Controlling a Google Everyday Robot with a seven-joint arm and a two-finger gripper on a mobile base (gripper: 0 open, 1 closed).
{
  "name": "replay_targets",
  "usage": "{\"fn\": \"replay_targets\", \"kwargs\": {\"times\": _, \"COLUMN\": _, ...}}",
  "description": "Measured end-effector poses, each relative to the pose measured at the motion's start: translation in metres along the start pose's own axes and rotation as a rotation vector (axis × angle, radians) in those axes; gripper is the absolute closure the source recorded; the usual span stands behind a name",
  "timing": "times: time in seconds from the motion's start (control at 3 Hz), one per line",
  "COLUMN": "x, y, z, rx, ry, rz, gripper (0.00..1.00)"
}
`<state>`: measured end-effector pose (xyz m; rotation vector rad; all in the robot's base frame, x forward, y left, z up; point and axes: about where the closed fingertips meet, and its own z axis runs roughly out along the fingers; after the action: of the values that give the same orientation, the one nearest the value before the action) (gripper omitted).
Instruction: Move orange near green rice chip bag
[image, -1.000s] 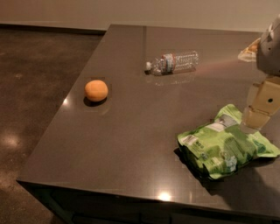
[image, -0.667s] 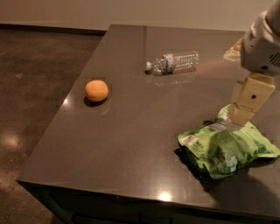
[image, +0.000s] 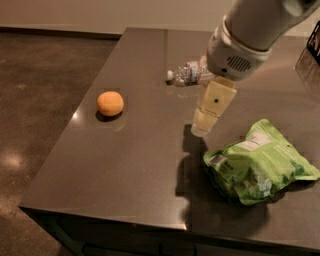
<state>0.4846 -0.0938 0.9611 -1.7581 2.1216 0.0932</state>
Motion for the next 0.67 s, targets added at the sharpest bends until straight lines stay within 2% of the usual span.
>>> {"fn": "replay_targets", "kwargs": {"times": 0.33, "x": -0.043, "y": -0.015, "z": 0.029, "rx": 0.023, "ry": -0.058, "rz": 0.019, "gripper": 0.00}}
{"fn": "replay_targets", "kwargs": {"times": 0.67, "x": -0.082, "y": -0.025, "z": 0.057, "rx": 0.019, "ry": -0.111, "rz": 0.050, "gripper": 0.00}}
